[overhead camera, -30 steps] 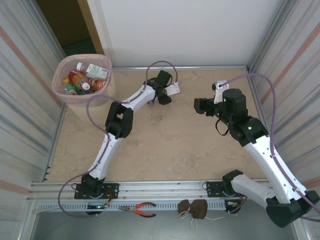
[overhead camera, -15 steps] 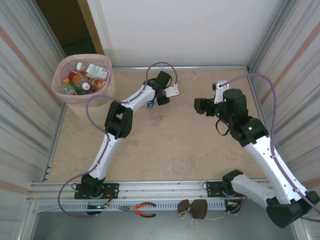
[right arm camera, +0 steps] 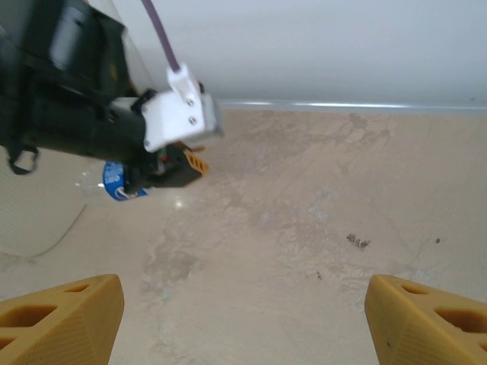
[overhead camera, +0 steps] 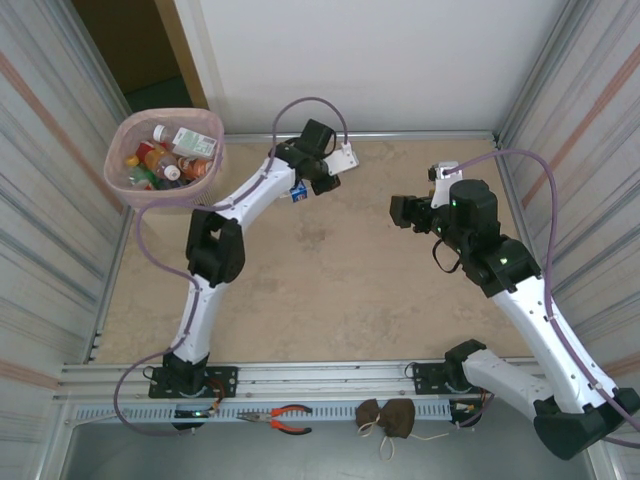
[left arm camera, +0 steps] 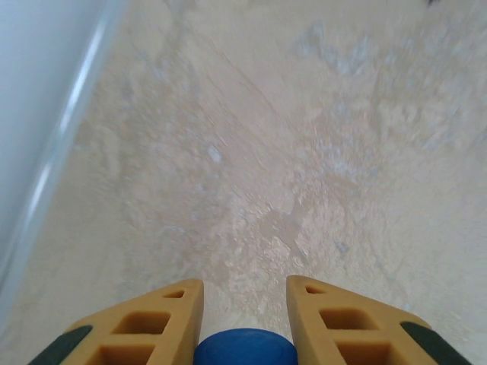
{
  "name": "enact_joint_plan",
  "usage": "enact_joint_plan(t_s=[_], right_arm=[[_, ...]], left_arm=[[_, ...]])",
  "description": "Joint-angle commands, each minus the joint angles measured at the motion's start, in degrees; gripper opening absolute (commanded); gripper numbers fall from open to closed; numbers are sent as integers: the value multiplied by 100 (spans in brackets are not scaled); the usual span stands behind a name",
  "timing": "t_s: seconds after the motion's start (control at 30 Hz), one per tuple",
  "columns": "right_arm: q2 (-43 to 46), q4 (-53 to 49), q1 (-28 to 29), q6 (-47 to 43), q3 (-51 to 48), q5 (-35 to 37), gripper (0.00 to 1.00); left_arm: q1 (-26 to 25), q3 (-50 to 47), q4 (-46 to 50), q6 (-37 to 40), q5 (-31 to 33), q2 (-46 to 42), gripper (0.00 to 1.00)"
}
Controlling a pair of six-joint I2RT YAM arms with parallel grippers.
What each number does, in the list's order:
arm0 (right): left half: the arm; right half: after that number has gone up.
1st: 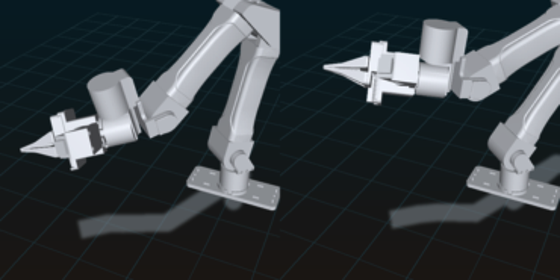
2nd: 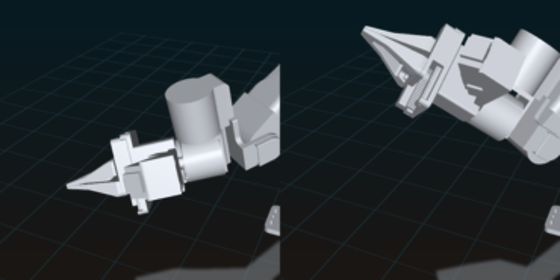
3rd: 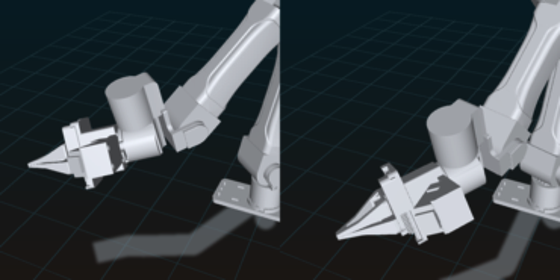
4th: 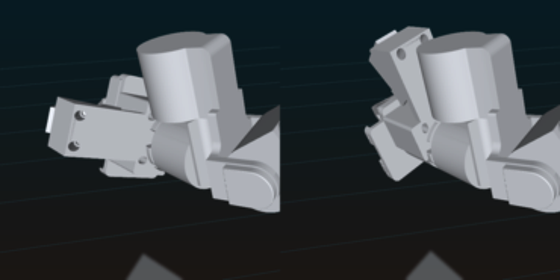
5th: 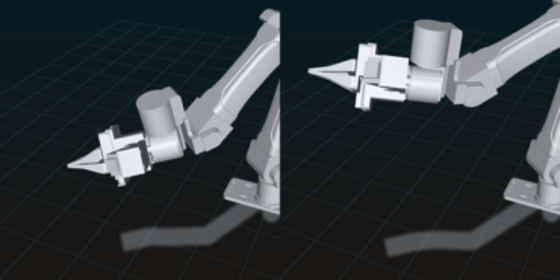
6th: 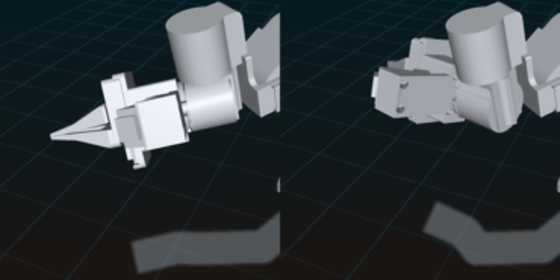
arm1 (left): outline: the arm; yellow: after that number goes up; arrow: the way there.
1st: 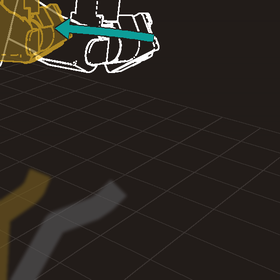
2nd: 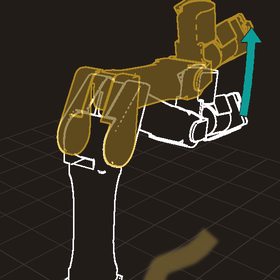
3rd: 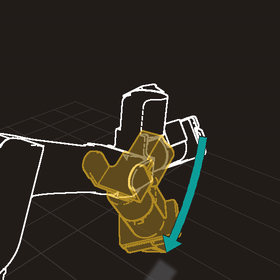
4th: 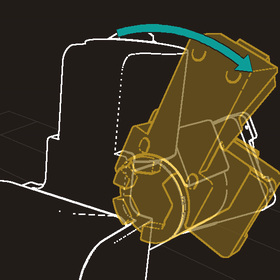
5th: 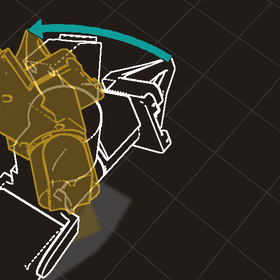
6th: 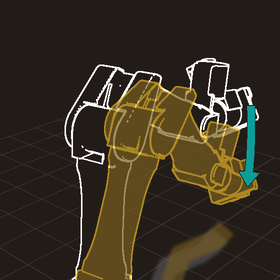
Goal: Put the plastic bottles in the bin
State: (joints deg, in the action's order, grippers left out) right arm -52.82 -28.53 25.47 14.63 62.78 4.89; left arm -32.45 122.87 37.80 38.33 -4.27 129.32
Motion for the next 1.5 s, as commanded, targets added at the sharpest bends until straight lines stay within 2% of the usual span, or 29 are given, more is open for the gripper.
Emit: enact_joint_plan(t_s=[0.0,0.37,0.7,0.9,1.07,1.3,1.47], right_arm=[[113,127,36,136,-43,5,81],[70,264,80,163,-65,-95,81],[-18,473,144,206,-132,-189,81],[-78,598,167,224,-214,-260,81],[-95,691,163,216,-293,-299,81],[-187,751,151,180,-302,-378,82],[-209,787,152,180,-330,-392,82]], left_arm=[[-29,-116,57,-450,-318,-599,24],[103,33,266,-1365,-589,-1876,23],[705,447,691,-2152,-684,-2858,20],[1418,434,756,-2655,-916,-3452,19],[2293,202,602,-3088,-1136,-3819,18],[3400,118,593,-3688,-1737,-3711,16],[3755,-209,603,-3758,-1780,-3500,16]])
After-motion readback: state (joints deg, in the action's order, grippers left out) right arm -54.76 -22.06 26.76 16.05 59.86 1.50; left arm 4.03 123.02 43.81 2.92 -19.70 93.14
